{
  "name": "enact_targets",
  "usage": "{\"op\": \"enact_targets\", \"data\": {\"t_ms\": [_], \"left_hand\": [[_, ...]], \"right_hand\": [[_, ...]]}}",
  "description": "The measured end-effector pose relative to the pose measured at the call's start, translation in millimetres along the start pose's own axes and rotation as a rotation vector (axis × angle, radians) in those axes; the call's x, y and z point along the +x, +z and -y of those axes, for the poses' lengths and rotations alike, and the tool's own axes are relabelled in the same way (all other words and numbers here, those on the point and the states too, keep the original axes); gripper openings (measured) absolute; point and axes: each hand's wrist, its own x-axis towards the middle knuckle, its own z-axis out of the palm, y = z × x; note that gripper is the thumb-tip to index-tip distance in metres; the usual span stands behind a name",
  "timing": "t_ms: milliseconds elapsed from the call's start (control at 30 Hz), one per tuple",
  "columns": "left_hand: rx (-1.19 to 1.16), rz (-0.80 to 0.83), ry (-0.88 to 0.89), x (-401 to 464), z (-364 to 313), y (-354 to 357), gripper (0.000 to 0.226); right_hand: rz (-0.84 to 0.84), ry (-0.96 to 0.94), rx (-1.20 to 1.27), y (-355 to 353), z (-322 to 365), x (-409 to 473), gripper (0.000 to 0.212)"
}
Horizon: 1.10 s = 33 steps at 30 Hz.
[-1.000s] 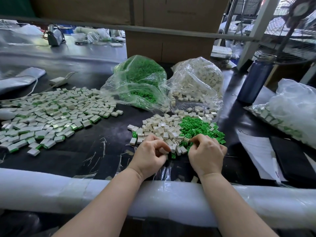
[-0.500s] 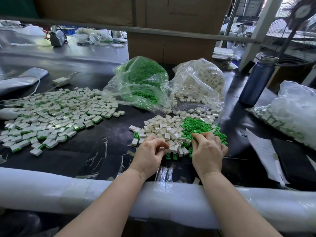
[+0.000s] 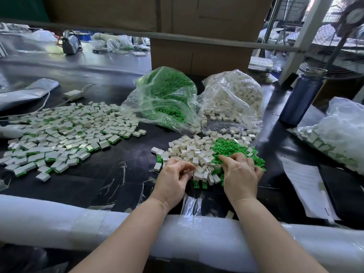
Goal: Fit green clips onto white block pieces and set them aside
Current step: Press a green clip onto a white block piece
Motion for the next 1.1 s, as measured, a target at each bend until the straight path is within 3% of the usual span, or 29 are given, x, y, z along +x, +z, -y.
{"op": "enact_targets", "data": {"t_ms": [267,500,667,1100], "left_hand": [[-0.074,-0.009,-0.035,2,3,1,0.018],[-0.236,-0.027,-0.149,8,6,1,0.014],[-0.369,-0.012,-0.183,16,3,2,0.020],[-0.464,-0.036,-0.135,13,6,6,0.019]], "right_hand": [[0.013,-0.017,0.010,-7,3,4,0.024],[-0.004,-0.066,0.456,-18,18,8,0.019],[0.025,0.046,0.742,-16,30,11,0.017],[-0.018,0.053,0.904,-3,23,-5,0.015]]}}
